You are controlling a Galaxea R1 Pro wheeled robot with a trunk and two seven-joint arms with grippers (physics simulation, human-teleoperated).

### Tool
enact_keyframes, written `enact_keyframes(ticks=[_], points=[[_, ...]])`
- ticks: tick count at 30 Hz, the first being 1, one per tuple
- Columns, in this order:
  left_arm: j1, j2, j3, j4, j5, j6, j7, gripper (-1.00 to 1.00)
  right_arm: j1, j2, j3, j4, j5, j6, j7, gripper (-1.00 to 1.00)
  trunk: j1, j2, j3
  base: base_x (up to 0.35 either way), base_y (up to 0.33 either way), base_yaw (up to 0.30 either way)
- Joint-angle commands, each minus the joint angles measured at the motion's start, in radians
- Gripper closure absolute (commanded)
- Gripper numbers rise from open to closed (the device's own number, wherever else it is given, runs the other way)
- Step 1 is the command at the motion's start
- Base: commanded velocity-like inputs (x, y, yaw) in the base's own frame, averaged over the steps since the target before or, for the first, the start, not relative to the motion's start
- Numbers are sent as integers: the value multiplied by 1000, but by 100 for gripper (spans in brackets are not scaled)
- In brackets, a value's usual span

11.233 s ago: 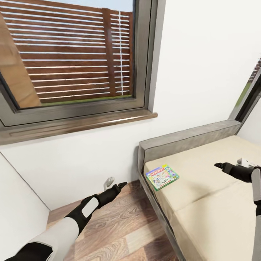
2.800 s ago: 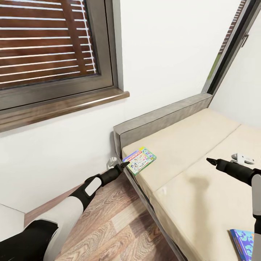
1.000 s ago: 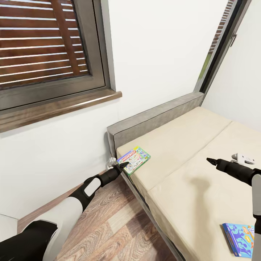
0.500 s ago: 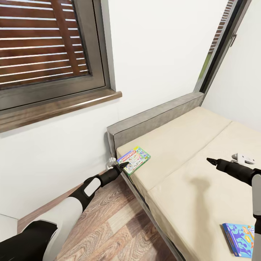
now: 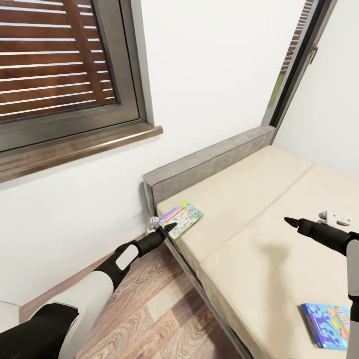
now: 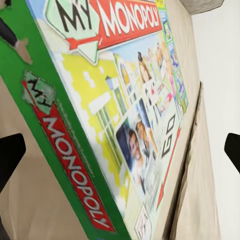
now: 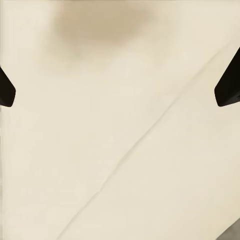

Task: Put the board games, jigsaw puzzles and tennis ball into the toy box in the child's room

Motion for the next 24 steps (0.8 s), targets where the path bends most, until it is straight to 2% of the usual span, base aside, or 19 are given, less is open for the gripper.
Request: enact_keyframes(ticks=[1, 24], points=[[-1, 0, -4, 0, 10, 6, -1, -100, -1, 0, -1, -1, -9, 6, -4, -100, 0, 0, -1, 0, 0, -45], [-1, 0, -4, 0, 10, 6, -1, -100, -1, 0, -1, -1, -9, 6, -4, -100, 0, 0, -1, 0, 0, -12]])
